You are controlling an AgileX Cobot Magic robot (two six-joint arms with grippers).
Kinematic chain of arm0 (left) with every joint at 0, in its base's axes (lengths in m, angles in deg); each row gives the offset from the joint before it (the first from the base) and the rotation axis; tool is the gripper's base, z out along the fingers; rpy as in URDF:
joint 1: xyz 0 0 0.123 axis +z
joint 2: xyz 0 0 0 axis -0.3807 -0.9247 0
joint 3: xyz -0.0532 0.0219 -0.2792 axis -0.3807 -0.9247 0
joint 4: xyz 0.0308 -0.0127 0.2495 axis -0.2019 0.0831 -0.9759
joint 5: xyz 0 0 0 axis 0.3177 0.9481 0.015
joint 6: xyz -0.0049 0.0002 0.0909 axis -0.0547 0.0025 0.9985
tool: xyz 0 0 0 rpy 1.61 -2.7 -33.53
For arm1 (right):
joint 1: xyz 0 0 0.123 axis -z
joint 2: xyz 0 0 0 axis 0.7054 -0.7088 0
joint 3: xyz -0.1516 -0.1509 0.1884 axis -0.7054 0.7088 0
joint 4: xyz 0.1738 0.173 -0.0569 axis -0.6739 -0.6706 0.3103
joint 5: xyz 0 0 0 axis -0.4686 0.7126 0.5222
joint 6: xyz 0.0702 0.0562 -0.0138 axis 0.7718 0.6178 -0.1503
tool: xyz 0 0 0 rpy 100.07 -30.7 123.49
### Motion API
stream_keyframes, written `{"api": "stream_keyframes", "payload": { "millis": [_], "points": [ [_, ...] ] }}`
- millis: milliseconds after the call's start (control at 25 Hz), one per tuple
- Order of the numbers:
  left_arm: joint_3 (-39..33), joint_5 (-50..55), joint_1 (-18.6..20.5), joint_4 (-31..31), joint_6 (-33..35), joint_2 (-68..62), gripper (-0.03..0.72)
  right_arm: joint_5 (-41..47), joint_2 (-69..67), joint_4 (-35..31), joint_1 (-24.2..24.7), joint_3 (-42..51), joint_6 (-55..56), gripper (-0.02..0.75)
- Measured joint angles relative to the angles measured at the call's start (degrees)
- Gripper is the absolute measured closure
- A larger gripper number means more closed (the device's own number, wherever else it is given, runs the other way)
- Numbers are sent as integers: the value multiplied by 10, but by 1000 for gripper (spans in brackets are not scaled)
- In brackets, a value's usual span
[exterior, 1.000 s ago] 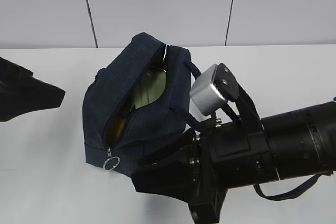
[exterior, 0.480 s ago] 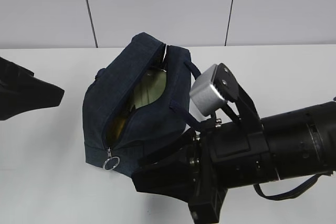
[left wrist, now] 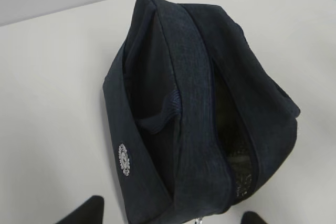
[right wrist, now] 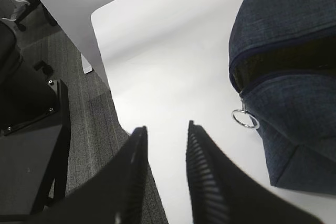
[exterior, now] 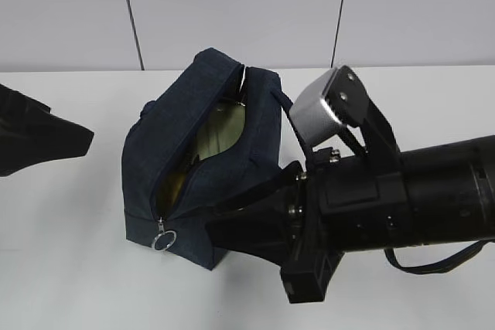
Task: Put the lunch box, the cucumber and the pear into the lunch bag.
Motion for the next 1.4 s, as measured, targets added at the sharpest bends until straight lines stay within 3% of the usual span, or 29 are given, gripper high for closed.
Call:
{"api": "stream_keyframes", "payload": {
  "millis": [360,480,640,720,800,880,1080,1240,1320,1400],
  "points": [
    [0,0,0,0,0,0,261,-5,6,21,0,-1,18,526],
    [0,0,0,0,0,0,270,-15,6,136,0,-18,101,526],
    [0,0,0,0,0,0,272,-72,8,391,-6,-49,362,526],
    [0,0,0,0,0,0,274,-101,12,476,-16,-57,457,526],
    [0,0,0,0,0,0,279,-157,20,548,-48,-58,544,526],
    [0,0,0,0,0,0,287,-210,24,578,-88,-53,581,526],
    [0,0,0,0,0,0,298,-385,25,578,-179,-7,602,526],
    [0,0,0,0,0,0,306,-479,25,580,-208,34,619,526],
    [0,0,0,0,0,0,312,-552,27,624,-220,58,672,526],
    [0,0,0,0,0,0,321,-635,27,725,-226,87,806,526]
  ]
}}
